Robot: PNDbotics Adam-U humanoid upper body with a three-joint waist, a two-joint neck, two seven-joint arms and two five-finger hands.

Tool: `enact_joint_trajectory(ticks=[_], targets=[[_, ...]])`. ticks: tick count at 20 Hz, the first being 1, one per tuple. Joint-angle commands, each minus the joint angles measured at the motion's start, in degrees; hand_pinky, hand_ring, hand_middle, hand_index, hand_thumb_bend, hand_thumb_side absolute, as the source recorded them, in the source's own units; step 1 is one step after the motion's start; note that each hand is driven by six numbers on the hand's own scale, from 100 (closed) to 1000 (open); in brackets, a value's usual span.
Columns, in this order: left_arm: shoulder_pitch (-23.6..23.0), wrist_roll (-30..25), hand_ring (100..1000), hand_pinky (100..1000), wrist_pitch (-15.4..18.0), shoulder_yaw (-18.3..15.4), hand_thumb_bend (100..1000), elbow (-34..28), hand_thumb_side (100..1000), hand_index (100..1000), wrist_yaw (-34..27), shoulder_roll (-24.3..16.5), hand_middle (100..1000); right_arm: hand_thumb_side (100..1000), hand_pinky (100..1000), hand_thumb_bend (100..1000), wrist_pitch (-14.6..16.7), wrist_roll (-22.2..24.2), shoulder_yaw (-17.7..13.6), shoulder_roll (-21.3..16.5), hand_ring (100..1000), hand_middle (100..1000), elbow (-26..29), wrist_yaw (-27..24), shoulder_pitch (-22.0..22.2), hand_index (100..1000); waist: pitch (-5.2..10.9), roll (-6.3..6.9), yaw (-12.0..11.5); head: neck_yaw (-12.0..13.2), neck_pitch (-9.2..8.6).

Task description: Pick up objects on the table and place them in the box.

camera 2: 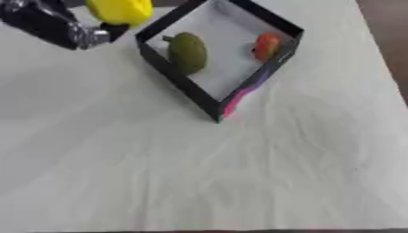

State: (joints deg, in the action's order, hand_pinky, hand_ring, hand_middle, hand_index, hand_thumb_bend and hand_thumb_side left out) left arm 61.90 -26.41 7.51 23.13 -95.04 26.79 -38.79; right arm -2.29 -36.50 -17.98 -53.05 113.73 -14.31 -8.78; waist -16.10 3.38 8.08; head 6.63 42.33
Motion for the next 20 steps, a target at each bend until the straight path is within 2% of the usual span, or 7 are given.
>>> enact_joint_trajectory(ticks=[1, 5, 9, 15, 17, 19, 20], targets=[[3.61, 3.94, 765, 773, 4.50, -1.90, 222, 11.44, 100, 689, 6.49, 6.34, 720, 137, 893, 100, 0.55, 0.99, -0.63, -3.33, 809, 689, 0.86, -1.08, -1.55, 812, 1.13, -1.07, 0.48, 1.30, -1.15], [6.83, 10.71, 770, 778, 9.07, -6.50, 194, 25.40, 100, 695, 17.36, 15.07, 726, 139, 893, 100, 0.37, 2.33, 0.29, -3.10, 809, 689, 0.86, -2.37, -4.34, 812, 0.52, -1.47, 2.06, 3.91, -1.95], [7.82, 14.31, 772, 776, 12.61, -9.23, 232, 33.79, 100, 705, 25.73, 18.49, 731, 144, 894, 100, 0.19, 3.56, 1.13, -3.00, 809, 689, 0.86, -3.00, -6.03, 813, 0.29, -1.42, 3.34, 6.01, -2.60], [7.03, 10.29, 798, 797, 15.46, -10.27, 304, 39.85, 100, 738, 32.84, 19.80, 762, 155, 894, 100, 0.00, 4.11, 1.69, -2.72, 809, 689, 0.86, -2.99, -6.27, 813, 0.33, -1.03, 3.83, 6.74, -2.74], [6.82, 7.98, 816, 811, 16.21, -10.54, 325, 40.70, 164, 778, 33.80, 19.86, 780, 156, 894, 100, -0.08, 4.16, 1.80, -2.63, 809, 689, 0.86, -2.92, -6.21, 813, 0.35, -0.95, 3.85, 6.72, -2.64], [6.60, 6.33, 838, 831, 16.60, -10.75, 354, 40.93, 254, 871, 34.30, 19.79, 804, 159, 894, 100, -0.12, 4.16, 1.85, -2.55, 809, 689, 0.86, -2.87, -6.15, 813, 0.39, -0.88, 3.83, 6.60, -2.55], [6.46, 5.74, 851, 839, 16.68, -10.82, 400, 40.95, 308, 907, 34.48, 19.72, 821, 160, 894, 100, -0.13, 4.14, 1.86, -2.50, 809, 689, 0.86, -2.88, -6.14, 813, 0.39, -0.86, 3.83, 6.54, -2.54]])
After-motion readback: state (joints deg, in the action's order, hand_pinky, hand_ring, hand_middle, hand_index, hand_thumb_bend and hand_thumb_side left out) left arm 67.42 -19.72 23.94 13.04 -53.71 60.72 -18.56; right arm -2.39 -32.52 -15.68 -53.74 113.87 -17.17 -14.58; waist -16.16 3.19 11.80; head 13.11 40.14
